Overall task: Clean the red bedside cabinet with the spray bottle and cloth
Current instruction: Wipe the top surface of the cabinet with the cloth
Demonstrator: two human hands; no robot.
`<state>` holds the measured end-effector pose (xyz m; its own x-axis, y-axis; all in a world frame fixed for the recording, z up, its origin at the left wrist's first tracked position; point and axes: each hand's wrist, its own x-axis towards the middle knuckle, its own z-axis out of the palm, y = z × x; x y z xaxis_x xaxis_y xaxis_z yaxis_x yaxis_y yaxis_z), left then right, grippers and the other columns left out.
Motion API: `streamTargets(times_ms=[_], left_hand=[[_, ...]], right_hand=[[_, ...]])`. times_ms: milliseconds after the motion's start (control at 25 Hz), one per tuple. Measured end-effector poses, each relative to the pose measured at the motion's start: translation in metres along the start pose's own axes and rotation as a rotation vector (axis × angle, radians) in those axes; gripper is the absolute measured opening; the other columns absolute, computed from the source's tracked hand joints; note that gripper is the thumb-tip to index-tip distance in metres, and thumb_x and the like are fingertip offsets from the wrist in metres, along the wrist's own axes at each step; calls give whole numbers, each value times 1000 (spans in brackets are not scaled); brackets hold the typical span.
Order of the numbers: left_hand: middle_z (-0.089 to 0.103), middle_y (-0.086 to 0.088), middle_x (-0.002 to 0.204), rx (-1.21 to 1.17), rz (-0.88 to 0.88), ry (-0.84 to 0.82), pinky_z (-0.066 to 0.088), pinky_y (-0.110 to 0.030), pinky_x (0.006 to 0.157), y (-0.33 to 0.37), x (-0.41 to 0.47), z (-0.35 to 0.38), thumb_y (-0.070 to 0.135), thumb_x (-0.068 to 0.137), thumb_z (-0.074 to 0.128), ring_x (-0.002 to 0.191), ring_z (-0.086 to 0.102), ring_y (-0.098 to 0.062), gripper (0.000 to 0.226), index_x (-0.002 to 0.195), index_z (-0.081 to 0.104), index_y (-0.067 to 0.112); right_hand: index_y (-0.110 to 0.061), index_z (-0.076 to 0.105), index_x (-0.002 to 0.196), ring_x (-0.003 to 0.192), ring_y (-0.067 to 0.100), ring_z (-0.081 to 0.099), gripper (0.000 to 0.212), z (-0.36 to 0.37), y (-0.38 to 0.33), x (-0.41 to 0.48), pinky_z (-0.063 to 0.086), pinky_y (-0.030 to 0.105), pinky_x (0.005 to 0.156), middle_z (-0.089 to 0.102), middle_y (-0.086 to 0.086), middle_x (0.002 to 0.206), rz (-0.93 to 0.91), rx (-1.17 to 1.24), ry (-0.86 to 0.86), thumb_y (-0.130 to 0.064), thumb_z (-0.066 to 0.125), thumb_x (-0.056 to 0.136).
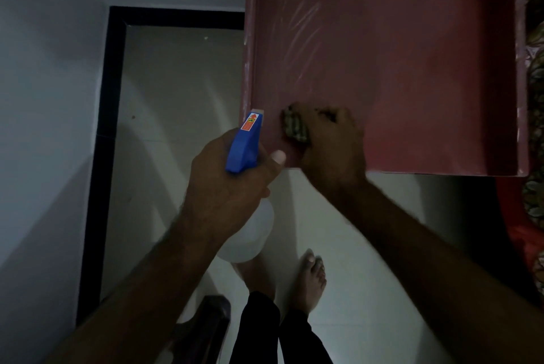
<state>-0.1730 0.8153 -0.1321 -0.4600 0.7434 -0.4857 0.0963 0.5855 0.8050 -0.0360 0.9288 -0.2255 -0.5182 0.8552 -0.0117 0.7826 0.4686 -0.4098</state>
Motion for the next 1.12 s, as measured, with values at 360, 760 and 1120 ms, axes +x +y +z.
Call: streamTargets(times_ms=[360,760,1120], left_hand=[[70,-11,81,76,43,-40,48,-5,54,15,19,-13,31,91,70,71,70,-10,27,91,64,5],[71,-2,72,220,116,-83,52,-10,60,27,45,-40,41,88,68,67,70,-10,27,86,65,14],[70,-2,76,251,139,-120,52,-14,60,35,66,-49,39,89,68,67,69,-9,27,91,64,13]], right_hand=[[-21,63,138,115,42,56,66,-1,-9,3,51,53,92,69,13,120,-30,12,-33,-9,74,74],[-20,65,135,111,42,59,69,-11,4,22,53,52,89,71,13,113,-29,23,-10,-11,72,67],[-30,59,139,115,38,56,72,-11,9,40,50,48,94,67,11,120,102,20,-12,-19,70,69]])
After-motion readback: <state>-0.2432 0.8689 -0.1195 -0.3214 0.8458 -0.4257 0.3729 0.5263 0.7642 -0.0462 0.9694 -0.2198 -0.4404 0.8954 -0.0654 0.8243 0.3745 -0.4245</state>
